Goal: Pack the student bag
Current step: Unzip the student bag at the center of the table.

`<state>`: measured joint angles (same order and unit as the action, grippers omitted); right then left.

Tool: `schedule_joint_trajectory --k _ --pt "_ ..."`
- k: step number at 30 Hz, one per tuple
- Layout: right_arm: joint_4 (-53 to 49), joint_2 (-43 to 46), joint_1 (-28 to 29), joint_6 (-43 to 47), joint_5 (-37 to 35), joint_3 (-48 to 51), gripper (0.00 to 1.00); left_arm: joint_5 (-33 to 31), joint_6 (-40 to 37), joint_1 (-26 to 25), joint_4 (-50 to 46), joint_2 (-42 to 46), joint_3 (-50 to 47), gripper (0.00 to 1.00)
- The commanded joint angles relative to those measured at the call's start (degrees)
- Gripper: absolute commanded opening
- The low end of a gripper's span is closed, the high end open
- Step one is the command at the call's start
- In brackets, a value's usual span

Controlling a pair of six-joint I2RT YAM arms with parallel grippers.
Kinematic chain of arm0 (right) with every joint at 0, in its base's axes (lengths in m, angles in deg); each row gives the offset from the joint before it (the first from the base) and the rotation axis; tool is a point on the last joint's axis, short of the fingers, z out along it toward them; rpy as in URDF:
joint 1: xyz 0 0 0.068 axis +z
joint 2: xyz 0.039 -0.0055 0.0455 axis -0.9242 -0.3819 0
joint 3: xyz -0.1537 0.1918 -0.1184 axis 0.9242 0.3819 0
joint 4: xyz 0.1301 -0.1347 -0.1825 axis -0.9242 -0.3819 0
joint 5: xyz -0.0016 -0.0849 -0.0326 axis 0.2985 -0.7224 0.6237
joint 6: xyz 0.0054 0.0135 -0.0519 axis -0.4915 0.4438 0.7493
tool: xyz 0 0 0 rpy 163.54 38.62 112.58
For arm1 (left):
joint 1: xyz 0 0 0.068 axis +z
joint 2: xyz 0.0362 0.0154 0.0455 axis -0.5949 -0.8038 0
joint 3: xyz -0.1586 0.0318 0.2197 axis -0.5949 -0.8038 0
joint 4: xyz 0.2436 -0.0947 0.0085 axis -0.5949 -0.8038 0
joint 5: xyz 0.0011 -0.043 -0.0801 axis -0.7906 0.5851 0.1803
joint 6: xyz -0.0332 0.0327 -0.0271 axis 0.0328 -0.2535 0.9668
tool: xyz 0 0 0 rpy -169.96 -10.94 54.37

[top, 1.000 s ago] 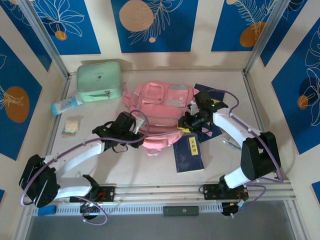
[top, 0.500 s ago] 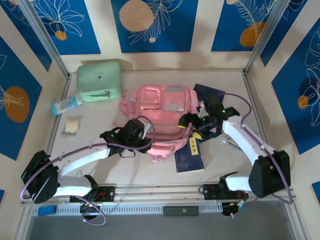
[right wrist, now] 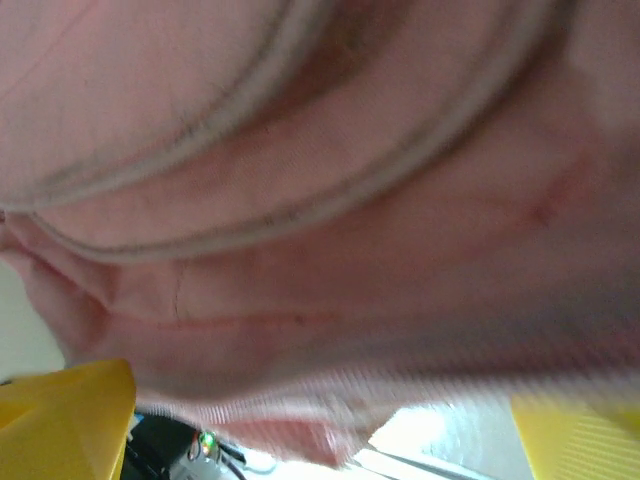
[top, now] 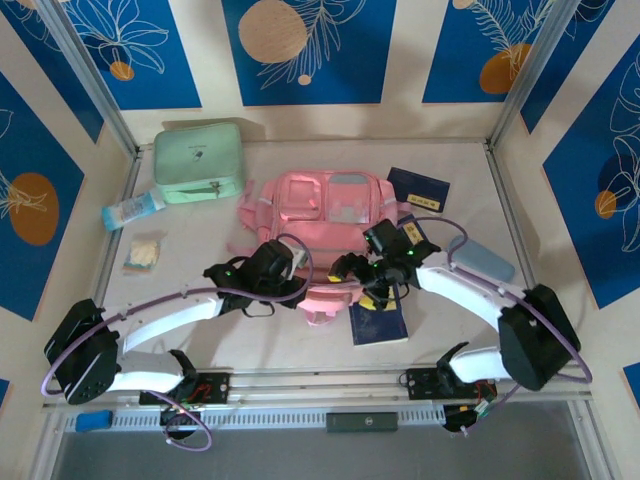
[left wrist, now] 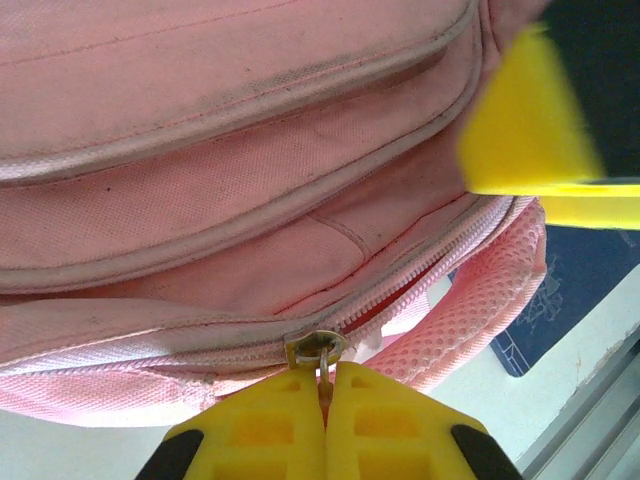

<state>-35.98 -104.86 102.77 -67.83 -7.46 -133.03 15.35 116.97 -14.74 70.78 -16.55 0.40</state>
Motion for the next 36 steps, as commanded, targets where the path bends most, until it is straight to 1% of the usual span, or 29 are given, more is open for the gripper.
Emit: schedule_joint_trajectory --k 1,2,4,6,9,11,12,15,17,18,20,23,27,29,30,31,32,34,36 --pt "3.45 -4.07 1.77 -1.01 -4.06 -3.73 0.88 -0.46 0.85 -0.88 2.86 0.53 0.2 0.0" --pt "1.58 -5.1 2.58 0.46 -5.62 -5.41 0.85 -0.34 0.86 -0.89 2.55 0.7 0.12 0.0" --pt "-1.98 -6.32 3.98 2.25 -8.45 -8.03 0.73 -0.57 1.05 -0.96 2.23 1.45 -0.34 0.0" --pt "-1.8 -6.92 4.94 3.68 -8.36 -8.56 0.61 -0.73 1.68 -1.01 2.22 2.87 -1.53 0.0" --pt "-2.09 -8.2 6.38 5.79 -7.82 -9.41 0.39 -0.86 3.58 -1.17 2.38 5.82 -4.21 0.0" --pt "-2.29 -8.75 7.74 7.6 -7.93 -10.34 0.29 -1.67 4.23 -1.14 0.61 8.22 -5.55 0.0" --pt "-2.17 -8.88 8.76 8.91 -7.81 -10.86 0.24 -3.16 4.36 -1.14 -1.87 9.6 -5.72 0.0" --pt "-2.16 -9.06 12.07 13.46 -7.63 -12.78 0.13 -9.24 5.28 -1.19 -11.4 13.92 -4.98 0.0" --pt "-4.47 -9.07 12.88 16.42 -7.78 -14.26 0.07 -11.57 6.19 -1.14 -15.15 17.43 -5.19 0.0" --pt "-5.81 -8.75 12.45 17.97 -7.56 -14.49 0.04 -11.95 6.74 -1.15 -16.33 19.33 -5.61 0.0" --pt "-7.01 -7.59 10.19 20.65 -6.15 -13.78 0.01 -12.29 7.82 -1.06 -18.22 22.44 -6.54 0.0" --pt "-8.29 -5.91 4.67 25.81 -3.62 -13.0 0.0 -12.2 9.38 -1.07 -20.52 24.51 -7.6 0.0" --pt "-8.54 -5.95 -3.91 32.81 0.2 -13.84 0.01 -11.41 9.95 -1.05 -21.33 23.89 -8.97 0.0" --pt "-9.78 -7.31 -6.75 35.18 1.59 -15.75 0.02 -12.32 10.1 -0.89 -21.62 22.69 -9.29 0.0" --pt "-10.29 -7.8 -7.48 35.58 1.49 -16.54 0.05 -13.29 10.13 -0.68 -21.76 21.95 -9.54 0.0" --pt "-10.41 -8.15 -7.9 35.65 1.6 -16.89 0.08 -14.08 10.28 -0.46 -22.21 21.08 -9.31 0.0" --pt "-10.57 -8.48 -8.12 35.54 1.71 -17.24 0.13 -14.31 10.31 -0.31 -22.22 20.25 -8.94 0.0" --pt "-10.68 -8.87 -8.07 34.61 2.68 -17.4 0.31 -12.99 9.74 -0.3 -19.29 19.06 -8.66 0.0" --pt "-11.98 -8.86 -8.05 32.78 2.88 -17.44 0.53 -10.98 9.22 -0.26 -14.54 18.07 -8.74 0.0"
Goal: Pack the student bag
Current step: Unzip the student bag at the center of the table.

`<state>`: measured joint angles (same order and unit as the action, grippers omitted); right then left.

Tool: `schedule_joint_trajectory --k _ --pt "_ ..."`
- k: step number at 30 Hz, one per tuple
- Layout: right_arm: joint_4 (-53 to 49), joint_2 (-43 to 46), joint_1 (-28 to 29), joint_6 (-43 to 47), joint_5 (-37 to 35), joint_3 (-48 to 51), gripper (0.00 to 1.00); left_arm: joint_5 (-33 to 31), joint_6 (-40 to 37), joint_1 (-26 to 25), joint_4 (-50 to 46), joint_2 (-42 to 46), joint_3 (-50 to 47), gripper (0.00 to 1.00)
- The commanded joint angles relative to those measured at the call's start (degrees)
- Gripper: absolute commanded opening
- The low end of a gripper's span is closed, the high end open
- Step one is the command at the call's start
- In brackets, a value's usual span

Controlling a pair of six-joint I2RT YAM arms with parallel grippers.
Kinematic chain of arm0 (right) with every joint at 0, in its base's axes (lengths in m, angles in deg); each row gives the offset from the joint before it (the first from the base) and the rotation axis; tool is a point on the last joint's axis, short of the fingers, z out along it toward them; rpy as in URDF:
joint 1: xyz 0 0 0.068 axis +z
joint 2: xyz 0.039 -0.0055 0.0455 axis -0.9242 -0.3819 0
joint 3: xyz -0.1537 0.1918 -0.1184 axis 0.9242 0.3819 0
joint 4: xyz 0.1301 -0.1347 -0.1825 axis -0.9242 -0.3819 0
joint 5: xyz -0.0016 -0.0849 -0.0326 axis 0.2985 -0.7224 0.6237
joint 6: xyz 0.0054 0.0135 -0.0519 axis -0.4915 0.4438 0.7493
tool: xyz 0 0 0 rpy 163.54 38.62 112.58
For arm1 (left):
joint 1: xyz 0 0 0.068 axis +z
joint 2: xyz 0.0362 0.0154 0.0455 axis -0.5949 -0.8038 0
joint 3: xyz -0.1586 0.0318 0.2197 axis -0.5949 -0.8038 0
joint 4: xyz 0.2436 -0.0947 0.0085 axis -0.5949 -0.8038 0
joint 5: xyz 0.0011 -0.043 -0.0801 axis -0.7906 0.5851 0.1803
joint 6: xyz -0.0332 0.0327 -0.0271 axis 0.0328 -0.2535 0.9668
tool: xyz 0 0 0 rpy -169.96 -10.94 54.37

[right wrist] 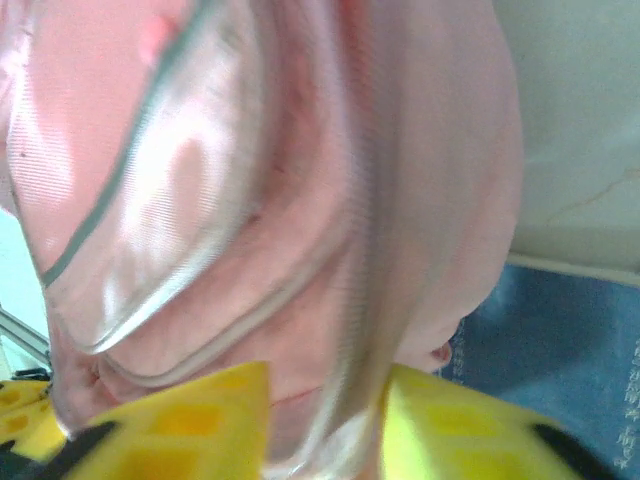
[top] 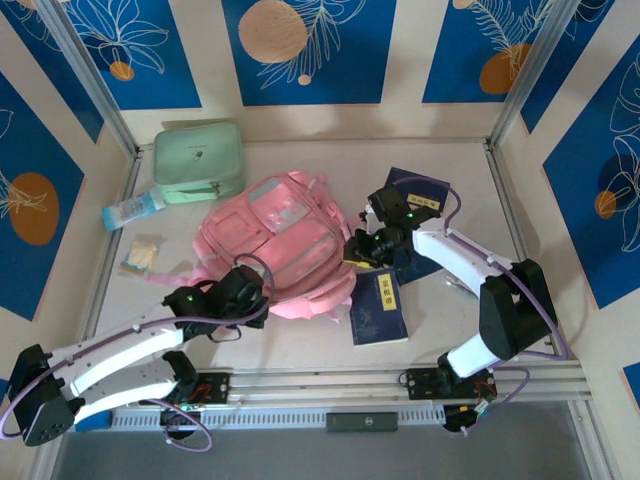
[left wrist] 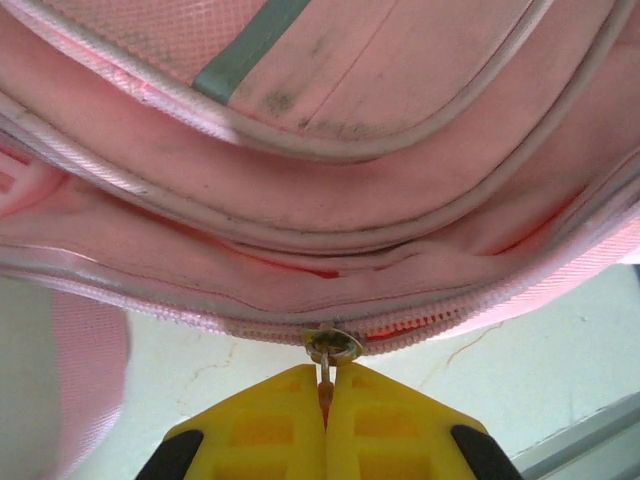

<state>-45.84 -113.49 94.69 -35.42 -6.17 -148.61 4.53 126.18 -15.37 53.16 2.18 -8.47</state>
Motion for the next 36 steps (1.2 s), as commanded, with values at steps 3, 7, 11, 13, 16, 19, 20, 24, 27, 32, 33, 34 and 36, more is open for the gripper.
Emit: schedule_joint_trajectory --k 3,7,11,13,16,19,20,24,27,32,33,34,36 --pt "-3.03 1.79 0.49 -2.71 2.97 -0.24 0.75 -0.44 -0.13 0.37 5.66 -3.42 1.45 0.0" --pt "-4.18 3.8 4.68 -8.54 4.18 2.16 0.86 0.93 -0.61 0.37 8.82 -5.9 2.79 0.0" --pt "-3.54 1.96 11.39 -16.29 2.3 2.9 0.87 0.81 -0.73 0.37 9.88 -6.43 2.66 0.0" --pt "-0.98 0.69 14.45 -19.03 0.2 3.15 0.88 0.64 -0.53 0.37 9.89 -6.39 2.43 0.0" --pt "1.86 -4.5 16.34 -21.38 -1.22 1.97 0.87 0.79 -0.41 0.37 9.6 -6.4 2.57 0.0" --pt "2.74 -9.9 16.16 -19.27 -3.5 -1.42 0.65 -0.16 0.12 0.37 8.32 -5.8 2.4 0.0" --pt "3.11 -11.15 15.79 -17.74 -3.79 -2.69 0.55 -0.83 0.58 0.38 7.2 -5.36 2.44 0.0" --pt "1.24 -14.02 13.22 -13.82 -6.59 -6.05 0.2 -4.78 2.11 0.46 2.11 -2.86 1.56 0.0" --pt "1.54 -13.34 10.7 -12.62 -6.04 -5.47 0.05 -7.09 3.59 2.48 -0.92 -0.69 -0.1 0.0" --pt "0.6 -11.4 8.41 -11.52 -6.35 -4.14 0.0 -7.93 2.45 10.15 -3.37 0.85 -2.69 0.0" --pt "0.58 -11.12 8.1 -11.39 -6.41 -3.81 0.0 -7.66 1.78 12.08 -3.2 0.95 -3.11 0.0" --pt "0.3 -10.95 7.73 -11.13 -6.33 -3.64 0.0 -7.54 1.07 13.51 -3.04 1.08 -3.3 0.0" --pt "-0.67 -10.46 6.87 -10.75 -6.9 -3.46 0.0 -7.8 -0.6 16.85 -2.71 1.0 -3.46 0.0"
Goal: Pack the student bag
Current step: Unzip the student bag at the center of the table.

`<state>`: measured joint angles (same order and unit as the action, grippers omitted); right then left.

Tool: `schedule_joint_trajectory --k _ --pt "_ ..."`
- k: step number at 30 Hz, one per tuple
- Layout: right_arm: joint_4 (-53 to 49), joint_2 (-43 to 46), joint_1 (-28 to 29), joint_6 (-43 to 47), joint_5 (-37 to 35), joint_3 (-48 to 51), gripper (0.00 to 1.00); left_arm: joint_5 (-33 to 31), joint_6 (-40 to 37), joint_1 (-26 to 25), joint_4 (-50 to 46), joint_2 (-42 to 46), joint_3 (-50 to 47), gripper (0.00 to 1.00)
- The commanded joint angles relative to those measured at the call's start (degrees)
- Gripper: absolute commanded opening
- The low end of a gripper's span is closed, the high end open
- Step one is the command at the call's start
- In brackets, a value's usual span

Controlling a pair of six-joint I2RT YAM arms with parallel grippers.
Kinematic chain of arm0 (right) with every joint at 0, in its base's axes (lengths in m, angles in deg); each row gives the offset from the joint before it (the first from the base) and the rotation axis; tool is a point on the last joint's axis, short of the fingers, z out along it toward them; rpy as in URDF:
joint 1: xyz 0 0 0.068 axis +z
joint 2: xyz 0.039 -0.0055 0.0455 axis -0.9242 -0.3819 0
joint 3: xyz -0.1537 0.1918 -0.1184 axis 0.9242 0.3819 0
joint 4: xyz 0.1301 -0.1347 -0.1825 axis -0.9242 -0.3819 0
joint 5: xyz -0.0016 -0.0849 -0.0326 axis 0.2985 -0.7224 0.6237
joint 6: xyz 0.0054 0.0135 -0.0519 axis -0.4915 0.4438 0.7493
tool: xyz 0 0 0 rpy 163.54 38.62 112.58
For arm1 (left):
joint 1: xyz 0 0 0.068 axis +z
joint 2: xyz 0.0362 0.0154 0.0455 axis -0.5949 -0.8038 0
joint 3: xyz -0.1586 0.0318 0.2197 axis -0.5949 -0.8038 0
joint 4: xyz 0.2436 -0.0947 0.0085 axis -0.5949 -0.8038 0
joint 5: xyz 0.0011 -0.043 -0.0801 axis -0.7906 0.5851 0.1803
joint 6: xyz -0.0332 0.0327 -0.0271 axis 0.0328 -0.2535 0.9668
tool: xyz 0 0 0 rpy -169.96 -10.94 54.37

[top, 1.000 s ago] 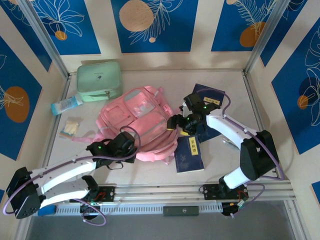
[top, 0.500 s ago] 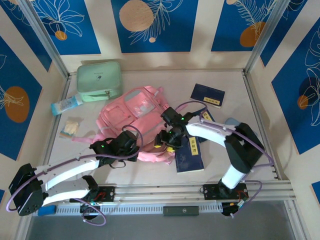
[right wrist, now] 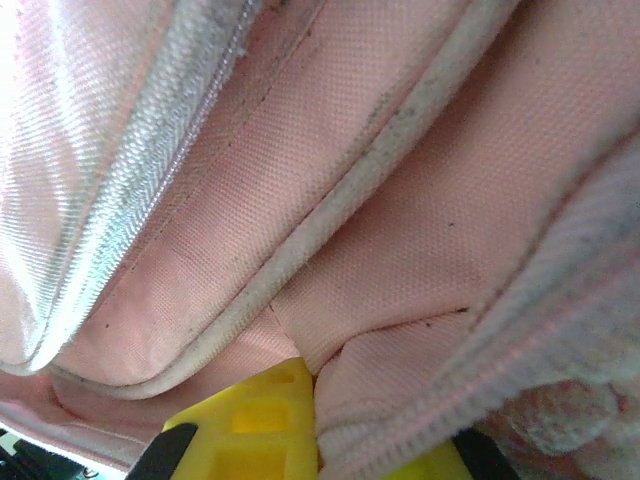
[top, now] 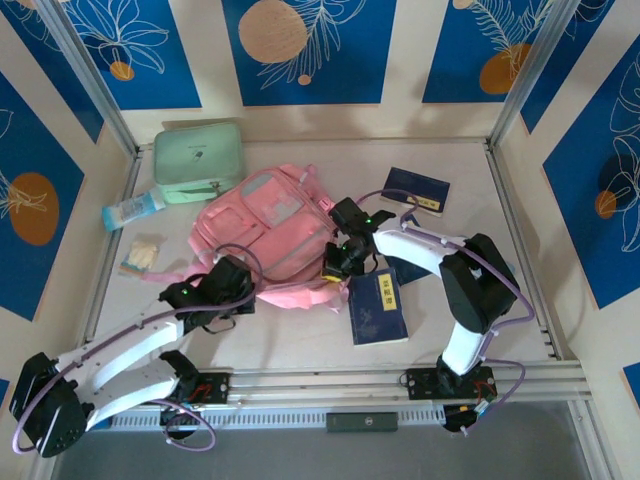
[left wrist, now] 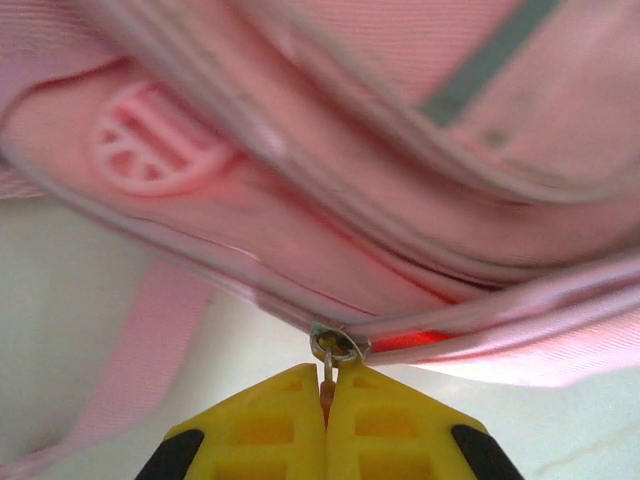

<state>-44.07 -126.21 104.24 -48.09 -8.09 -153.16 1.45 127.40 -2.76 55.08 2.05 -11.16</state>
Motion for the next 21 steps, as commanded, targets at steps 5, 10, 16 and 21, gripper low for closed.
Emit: schedule_joint_trajectory --k 5,10,16,21 --pt "-1.86 3.87 -2.62 3.21 -3.88 2.29 0.0 -2.22 -5.64 11.46 -1.67 -0.42 -1.13 0.0" --pt "-3.16 3.17 0.0 3.71 -5.56 1.73 0.0 -1.18 -9.4 17.89 1.19 -4.86 0.13 0.0" --pt "-1.98 2.26 2.6 2.79 -5.54 1.24 0.0 -0.14 -11.47 20.8 4.15 -8.77 1.37 0.0" --pt "0.83 3.03 4.15 2.99 -2.11 2.02 0.1 -0.04 -11.58 20.98 3.66 -9.58 2.39 0.0"
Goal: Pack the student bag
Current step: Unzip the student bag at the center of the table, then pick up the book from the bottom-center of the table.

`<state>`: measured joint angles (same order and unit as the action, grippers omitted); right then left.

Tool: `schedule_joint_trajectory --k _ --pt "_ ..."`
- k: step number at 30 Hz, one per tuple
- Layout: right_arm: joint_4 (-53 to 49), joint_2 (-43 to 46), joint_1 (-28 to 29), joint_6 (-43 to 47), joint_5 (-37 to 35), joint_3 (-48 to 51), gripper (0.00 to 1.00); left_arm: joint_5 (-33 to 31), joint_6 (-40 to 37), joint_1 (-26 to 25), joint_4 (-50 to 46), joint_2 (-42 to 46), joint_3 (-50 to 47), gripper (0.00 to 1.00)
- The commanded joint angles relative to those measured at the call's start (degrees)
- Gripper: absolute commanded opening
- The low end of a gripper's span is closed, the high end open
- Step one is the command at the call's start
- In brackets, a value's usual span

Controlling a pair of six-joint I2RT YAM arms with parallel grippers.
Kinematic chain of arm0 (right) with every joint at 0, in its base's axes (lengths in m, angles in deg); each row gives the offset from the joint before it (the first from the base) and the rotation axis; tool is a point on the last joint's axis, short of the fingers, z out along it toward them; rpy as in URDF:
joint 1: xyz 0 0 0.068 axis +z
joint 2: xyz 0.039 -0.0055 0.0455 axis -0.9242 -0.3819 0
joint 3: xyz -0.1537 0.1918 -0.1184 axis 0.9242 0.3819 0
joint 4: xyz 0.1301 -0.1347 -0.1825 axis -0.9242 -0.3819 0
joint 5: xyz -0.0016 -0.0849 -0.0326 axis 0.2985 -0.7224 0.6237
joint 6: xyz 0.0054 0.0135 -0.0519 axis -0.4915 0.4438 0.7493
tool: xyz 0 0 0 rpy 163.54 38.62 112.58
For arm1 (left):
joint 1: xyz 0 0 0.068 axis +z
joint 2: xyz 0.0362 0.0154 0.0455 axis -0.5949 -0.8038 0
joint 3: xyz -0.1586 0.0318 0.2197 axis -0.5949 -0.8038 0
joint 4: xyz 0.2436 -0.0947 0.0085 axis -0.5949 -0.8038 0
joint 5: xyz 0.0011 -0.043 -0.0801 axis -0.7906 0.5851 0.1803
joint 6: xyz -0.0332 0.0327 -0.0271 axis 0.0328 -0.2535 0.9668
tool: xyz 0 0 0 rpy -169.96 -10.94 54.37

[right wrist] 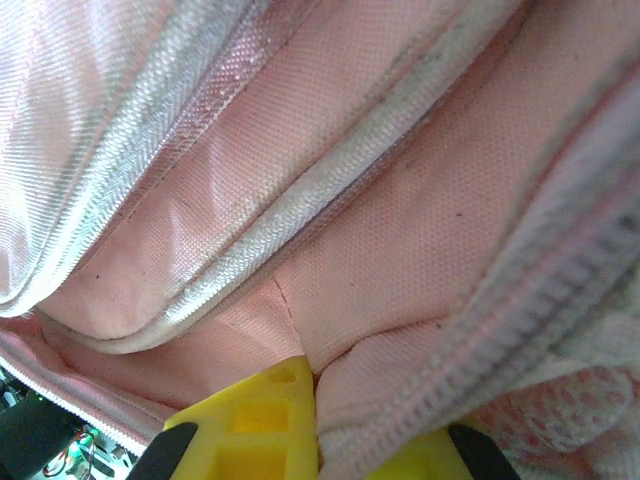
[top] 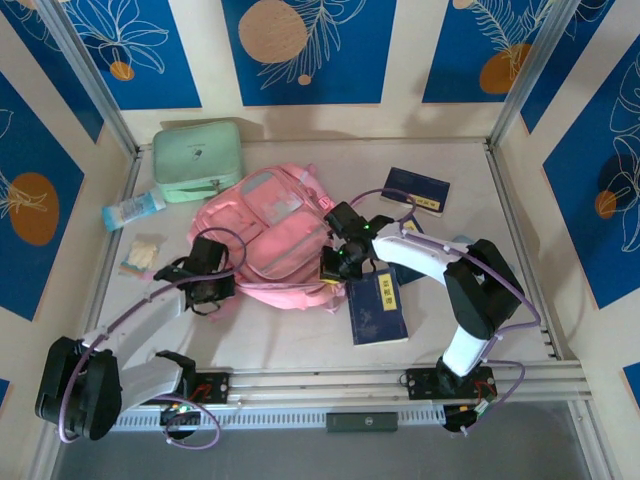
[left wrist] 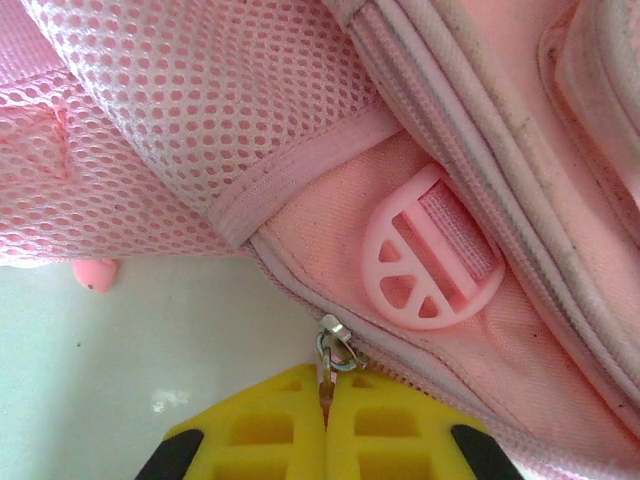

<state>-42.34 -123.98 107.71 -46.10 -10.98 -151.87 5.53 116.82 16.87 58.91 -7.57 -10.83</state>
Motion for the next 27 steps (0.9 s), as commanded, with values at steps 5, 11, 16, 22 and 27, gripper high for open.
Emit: schedule_joint_trajectory --k 5,11,16,22,27 --pt "-1.99 6.06 2.33 2.75 3.13 1.96 0.46 1.02 -1.74 1.36 -1.36 2.92 3.09 0.41" --pt "-9.34 16.01 -0.99 3.81 2.17 6.69 0.66 6.84 3.67 -0.76 -5.82 10.85 4.65 0.51" --pt "-21.12 22.43 -6.88 5.59 -2.49 9.09 0.8 9.06 13.02 -7.92 -4.45 17.23 3.14 0.56" --pt "-22.29 31.13 -17.86 5.44 2.09 17.7 0.87 4.53 23.79 -24.89 4.91 15.41 1.86 0.57" --pt "-19.54 32.21 -24.64 5.74 6.04 24.16 0.89 1.91 29.65 -35.02 18.21 7.93 1.25 0.6"
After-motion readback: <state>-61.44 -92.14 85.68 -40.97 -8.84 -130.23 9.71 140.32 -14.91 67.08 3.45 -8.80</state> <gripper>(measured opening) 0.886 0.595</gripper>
